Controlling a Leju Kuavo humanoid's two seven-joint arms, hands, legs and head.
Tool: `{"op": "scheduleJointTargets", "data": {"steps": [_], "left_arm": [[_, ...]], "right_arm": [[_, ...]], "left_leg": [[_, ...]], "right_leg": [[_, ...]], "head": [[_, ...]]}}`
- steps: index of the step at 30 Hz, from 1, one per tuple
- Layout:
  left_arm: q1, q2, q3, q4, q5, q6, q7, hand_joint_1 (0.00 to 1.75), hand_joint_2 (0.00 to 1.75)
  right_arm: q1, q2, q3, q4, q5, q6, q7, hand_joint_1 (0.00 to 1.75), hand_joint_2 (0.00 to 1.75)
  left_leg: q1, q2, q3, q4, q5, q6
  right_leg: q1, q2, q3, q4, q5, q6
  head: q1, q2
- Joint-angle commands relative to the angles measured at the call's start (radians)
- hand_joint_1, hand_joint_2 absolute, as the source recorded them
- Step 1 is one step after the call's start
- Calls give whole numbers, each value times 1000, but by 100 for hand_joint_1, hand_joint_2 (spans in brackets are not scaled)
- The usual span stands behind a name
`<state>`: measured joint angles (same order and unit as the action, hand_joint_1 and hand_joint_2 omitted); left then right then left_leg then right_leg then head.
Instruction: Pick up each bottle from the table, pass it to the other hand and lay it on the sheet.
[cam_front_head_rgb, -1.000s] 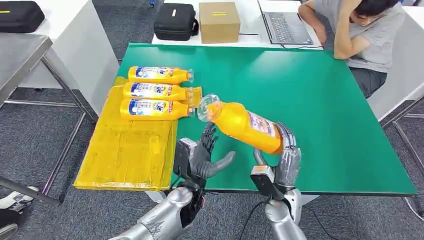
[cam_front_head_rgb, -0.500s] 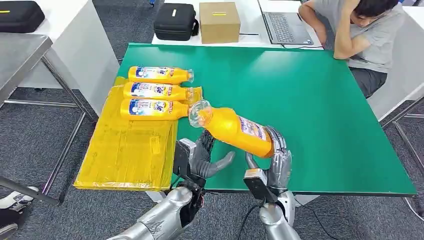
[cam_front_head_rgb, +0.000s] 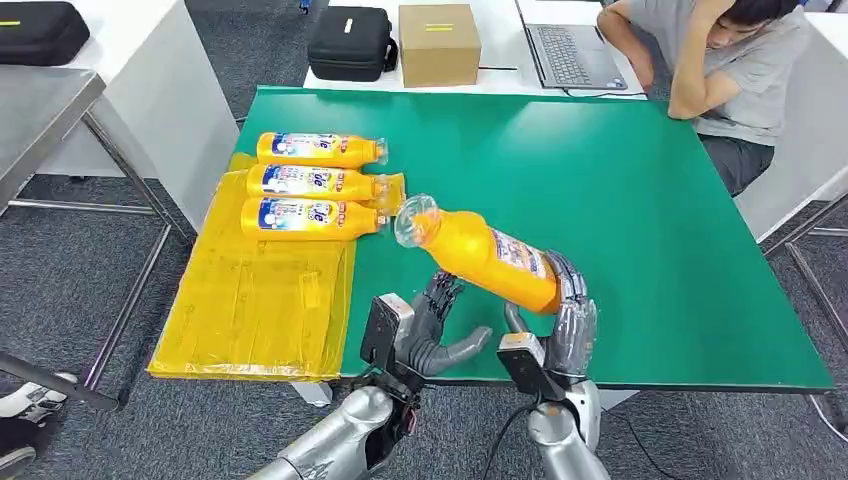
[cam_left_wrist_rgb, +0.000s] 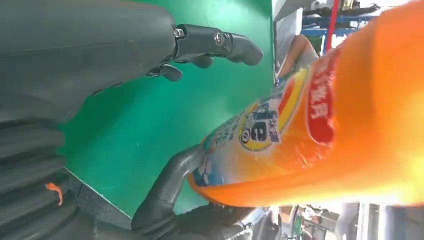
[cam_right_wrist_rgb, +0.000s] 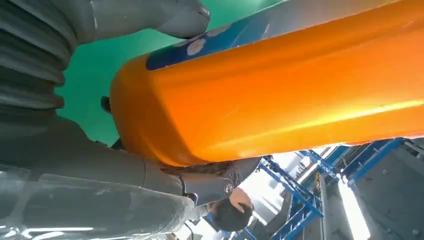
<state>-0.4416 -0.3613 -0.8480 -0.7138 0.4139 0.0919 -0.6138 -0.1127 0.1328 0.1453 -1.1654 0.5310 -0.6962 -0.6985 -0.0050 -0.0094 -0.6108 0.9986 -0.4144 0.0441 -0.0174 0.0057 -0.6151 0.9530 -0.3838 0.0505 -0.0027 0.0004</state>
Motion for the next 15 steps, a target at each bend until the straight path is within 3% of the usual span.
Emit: {"op": "scheduleJointTargets", "data": {"steps": [1,10,15], "left_arm": [[16,41,-38,-62,-24,-39,15,0,175],[-12,12,10,-20,-14,4,41,0,175],[-26,12,-24,-26,26,10,57,0,175]], "right_arm": [[-16,3,-73,25,10,-2,0,175,175],[-8,30,-33,14,12,-2,0,175,175],[-40,34,31,64,-5,-2,0,175,175]], "left_leg": [[1,2,7,0,-3,-3],[1,3,5,0,-3,-3],[1,3,4,1,-2,-3]], "right_leg": [[1,1,6,0,-3,-3],[1,1,4,1,-2,-3],[1,2,3,1,-2,-2]], "head": [[0,0],[0,0],[0,0]]}}
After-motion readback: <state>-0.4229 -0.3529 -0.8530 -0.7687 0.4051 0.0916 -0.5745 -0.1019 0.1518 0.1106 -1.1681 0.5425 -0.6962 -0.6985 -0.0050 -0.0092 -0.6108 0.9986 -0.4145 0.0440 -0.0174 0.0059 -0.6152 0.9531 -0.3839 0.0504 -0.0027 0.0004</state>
